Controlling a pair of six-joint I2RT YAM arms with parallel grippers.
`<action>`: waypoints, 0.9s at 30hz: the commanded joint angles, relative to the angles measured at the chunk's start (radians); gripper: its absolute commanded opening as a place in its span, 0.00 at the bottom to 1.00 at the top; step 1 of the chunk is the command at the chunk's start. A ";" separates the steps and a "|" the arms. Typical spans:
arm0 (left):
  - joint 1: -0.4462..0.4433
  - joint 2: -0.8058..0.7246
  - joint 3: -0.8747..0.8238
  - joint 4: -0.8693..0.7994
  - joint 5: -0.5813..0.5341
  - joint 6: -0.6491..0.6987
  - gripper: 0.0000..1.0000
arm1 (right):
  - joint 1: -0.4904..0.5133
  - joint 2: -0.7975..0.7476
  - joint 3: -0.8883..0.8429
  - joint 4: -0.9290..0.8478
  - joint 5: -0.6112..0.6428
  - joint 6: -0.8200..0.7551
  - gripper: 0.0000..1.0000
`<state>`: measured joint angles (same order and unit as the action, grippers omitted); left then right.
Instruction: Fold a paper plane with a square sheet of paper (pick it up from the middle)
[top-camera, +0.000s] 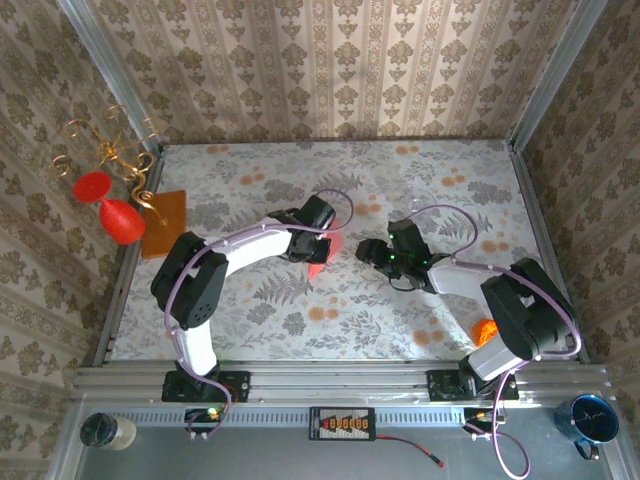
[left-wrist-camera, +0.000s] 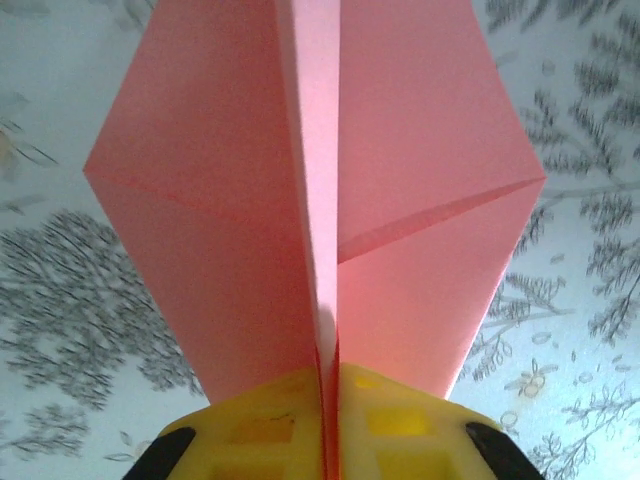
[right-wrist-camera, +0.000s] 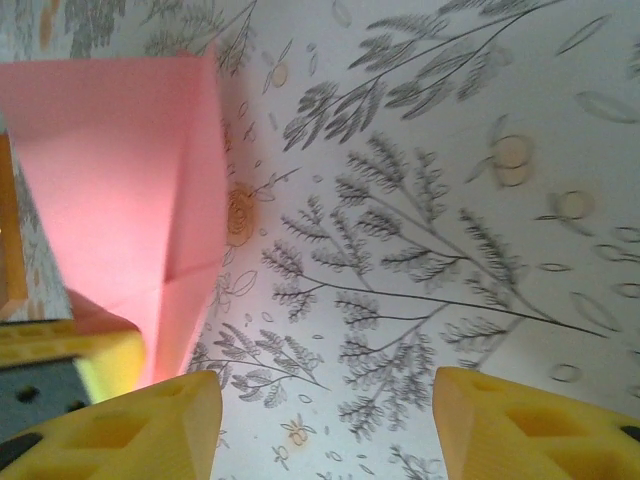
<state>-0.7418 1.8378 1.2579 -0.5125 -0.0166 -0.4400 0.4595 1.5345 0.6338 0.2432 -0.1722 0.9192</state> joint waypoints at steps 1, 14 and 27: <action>0.028 0.022 0.071 -0.033 -0.045 0.043 0.10 | -0.016 -0.062 -0.029 -0.022 0.081 -0.016 0.60; 0.118 0.266 0.390 -0.066 -0.086 0.004 0.10 | -0.103 -0.163 -0.089 -0.070 0.041 -0.084 0.62; 0.144 0.430 0.556 -0.125 -0.067 -0.047 0.15 | -0.183 -0.198 -0.104 -0.102 -0.048 -0.112 0.63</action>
<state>-0.6060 2.2417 1.7798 -0.5880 -0.0834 -0.4629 0.2844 1.3491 0.5415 0.1726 -0.1925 0.8284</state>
